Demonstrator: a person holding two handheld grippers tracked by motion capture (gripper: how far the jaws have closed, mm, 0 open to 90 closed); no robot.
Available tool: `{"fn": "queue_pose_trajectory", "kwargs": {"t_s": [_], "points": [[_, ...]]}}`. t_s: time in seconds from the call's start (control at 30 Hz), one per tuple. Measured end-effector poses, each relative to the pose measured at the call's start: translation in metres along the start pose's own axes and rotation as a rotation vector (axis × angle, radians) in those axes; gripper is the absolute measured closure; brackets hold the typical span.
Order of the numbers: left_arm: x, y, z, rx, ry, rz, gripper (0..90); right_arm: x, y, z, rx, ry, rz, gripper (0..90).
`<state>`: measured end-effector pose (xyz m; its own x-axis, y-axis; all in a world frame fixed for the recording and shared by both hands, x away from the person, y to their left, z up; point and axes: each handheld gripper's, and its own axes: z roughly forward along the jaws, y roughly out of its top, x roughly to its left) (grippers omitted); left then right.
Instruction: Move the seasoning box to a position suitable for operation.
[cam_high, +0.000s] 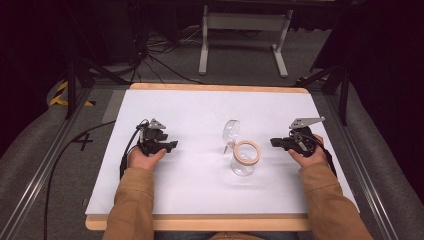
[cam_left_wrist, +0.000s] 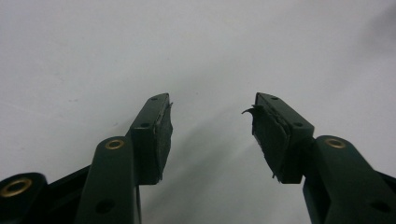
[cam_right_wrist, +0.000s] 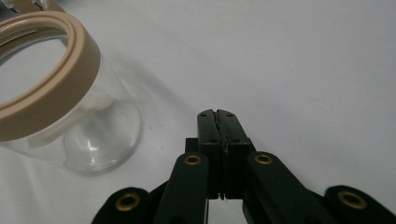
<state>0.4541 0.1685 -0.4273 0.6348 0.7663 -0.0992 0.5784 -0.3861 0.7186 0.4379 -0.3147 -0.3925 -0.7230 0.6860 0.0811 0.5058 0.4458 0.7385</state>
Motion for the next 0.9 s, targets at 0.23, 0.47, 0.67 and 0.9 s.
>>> {"fn": "queue_pose_trajectory", "kwargs": {"t_s": [0.23, 0.47, 0.67, 0.9], "points": [[-0.006, 0.008, -0.014, 0.017, -0.001, 0.045, 46.9, -0.001, 0.000, 0.000, -0.001, 0.000, -0.002, 89.7], [-0.010, 0.012, -0.020, 0.034, -0.009, 0.047, 46.0, -0.001, 0.002, -0.001, -0.008, 0.016, 0.002, 89.6], [-0.020, 0.020, -0.025, 0.055, -0.028, 0.053, 55.1, 0.006, 0.003, 0.004, 0.011, 0.045, -0.029, 89.6], [-0.035, 0.032, -0.033, 0.063, -0.049, 0.077, 52.4, 0.020, 0.007, 0.014, 0.046, 0.084, -0.083, 89.6]]}}
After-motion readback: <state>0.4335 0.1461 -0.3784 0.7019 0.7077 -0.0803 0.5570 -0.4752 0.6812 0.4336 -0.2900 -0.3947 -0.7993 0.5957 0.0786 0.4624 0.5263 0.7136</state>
